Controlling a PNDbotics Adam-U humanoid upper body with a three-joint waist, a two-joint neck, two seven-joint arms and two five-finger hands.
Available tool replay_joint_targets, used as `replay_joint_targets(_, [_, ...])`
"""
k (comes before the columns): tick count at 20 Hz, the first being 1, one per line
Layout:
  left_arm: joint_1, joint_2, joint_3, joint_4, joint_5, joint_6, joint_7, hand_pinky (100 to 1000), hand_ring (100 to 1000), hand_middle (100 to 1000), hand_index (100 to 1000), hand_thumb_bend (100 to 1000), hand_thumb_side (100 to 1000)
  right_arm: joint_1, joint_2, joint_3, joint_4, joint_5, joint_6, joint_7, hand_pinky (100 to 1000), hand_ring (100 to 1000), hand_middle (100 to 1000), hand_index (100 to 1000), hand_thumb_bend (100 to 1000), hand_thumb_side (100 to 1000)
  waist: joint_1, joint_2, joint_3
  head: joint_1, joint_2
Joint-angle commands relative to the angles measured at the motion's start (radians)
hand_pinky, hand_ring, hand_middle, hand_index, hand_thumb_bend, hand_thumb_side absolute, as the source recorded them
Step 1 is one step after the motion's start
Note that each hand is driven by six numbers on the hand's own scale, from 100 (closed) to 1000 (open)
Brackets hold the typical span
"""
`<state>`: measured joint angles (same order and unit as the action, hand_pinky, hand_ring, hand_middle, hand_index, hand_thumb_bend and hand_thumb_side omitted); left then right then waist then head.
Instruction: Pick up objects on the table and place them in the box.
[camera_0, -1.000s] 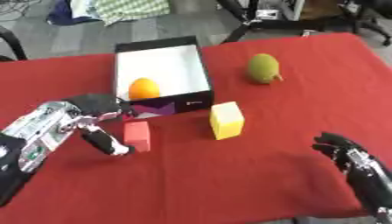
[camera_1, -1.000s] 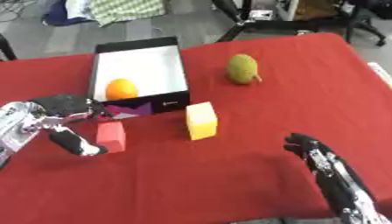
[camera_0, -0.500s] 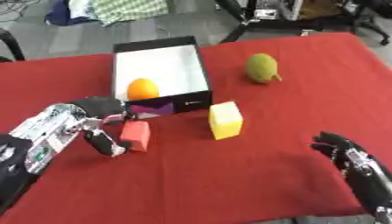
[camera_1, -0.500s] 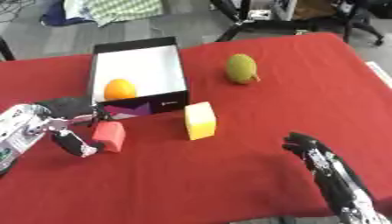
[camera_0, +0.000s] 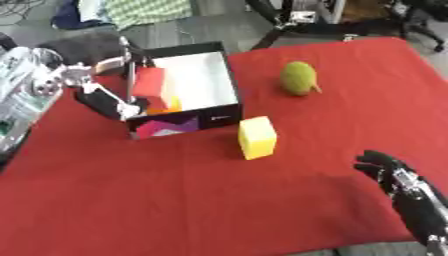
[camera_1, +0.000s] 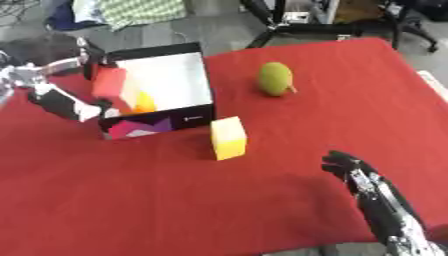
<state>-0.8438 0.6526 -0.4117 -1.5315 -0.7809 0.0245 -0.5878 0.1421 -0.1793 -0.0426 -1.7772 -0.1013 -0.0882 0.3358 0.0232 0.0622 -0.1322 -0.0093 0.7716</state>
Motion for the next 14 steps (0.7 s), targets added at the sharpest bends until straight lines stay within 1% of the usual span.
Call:
replay_joint_targets(1, [-0.062, -0.066, 0.042, 0.151, -0.112, -0.001, 0.034, 725, 571, 608, 704, 120, 274, -0.004, -0.004, 0.003, -0.006, -0.004, -0.001, 0.007, 1000, 849, 803, 864, 100, 812, -0.006, -0.031, -0.007, 0.006, -0.002])
replay_joint_targets(3, [-0.094, -0.138, 0.071, 0.287, -0.194, -0.009, 0.077, 730, 578, 616, 712, 134, 289, -0.006, -0.001, 0.006, -0.006, -0.006, 0.000, 0.010, 1000, 849, 803, 864, 100, 814, -0.010, -0.029, -0.014, 0.011, -0.002])
replay_joint_targets(6, [-0.127, -0.234, 0.126, 0.464, -0.287, -0.014, 0.155, 732, 574, 613, 718, 112, 319, -0.009, 0.001, 0.011, -0.005, -0.009, 0.002, 0.014, 1000, 849, 803, 864, 100, 819, -0.015, -0.027, -0.025, 0.017, -0.002])
replay_joint_targets(8, [-0.143, -0.288, 0.163, 0.557, -0.339, -0.002, 0.219, 735, 574, 617, 735, 112, 337, -0.012, 0.002, 0.017, -0.005, -0.012, 0.003, 0.019, 1000, 849, 803, 864, 100, 818, -0.019, -0.025, -0.034, 0.022, -0.002])
replay_joint_targets(10, [-0.152, -0.330, 0.194, 0.632, -0.386, 0.022, 0.288, 734, 574, 618, 740, 119, 346, -0.017, 0.004, 0.022, -0.004, -0.015, 0.004, 0.025, 1000, 849, 802, 864, 100, 815, -0.022, -0.024, -0.043, 0.029, -0.002])
replay_joint_targets(11, [-0.155, -0.347, 0.208, 0.665, -0.409, 0.037, 0.320, 734, 576, 622, 754, 137, 383, -0.019, 0.005, 0.024, -0.004, -0.016, 0.004, 0.027, 1000, 849, 802, 864, 100, 814, -0.024, -0.024, -0.047, 0.032, -0.002])
replay_joint_targets(12, [-0.157, -0.362, 0.220, 0.698, -0.429, 0.051, 0.348, 735, 582, 632, 781, 148, 399, -0.021, 0.006, 0.025, -0.004, -0.017, 0.005, 0.028, 1000, 849, 802, 864, 100, 814, -0.025, -0.024, -0.050, 0.034, -0.002])
replay_joint_targets(13, [-0.158, -0.375, 0.230, 0.726, -0.445, 0.061, 0.371, 736, 587, 642, 849, 228, 502, -0.022, 0.006, 0.025, -0.003, -0.018, 0.005, 0.029, 1000, 849, 802, 864, 100, 814, -0.025, -0.024, -0.053, 0.036, -0.002])
replay_joint_targets(14, [-0.158, -0.383, 0.237, 0.747, -0.456, 0.067, 0.392, 736, 587, 642, 849, 228, 502, -0.023, 0.007, 0.026, -0.003, -0.018, 0.005, 0.030, 1000, 849, 802, 864, 100, 814, -0.026, -0.024, -0.054, 0.036, -0.002])
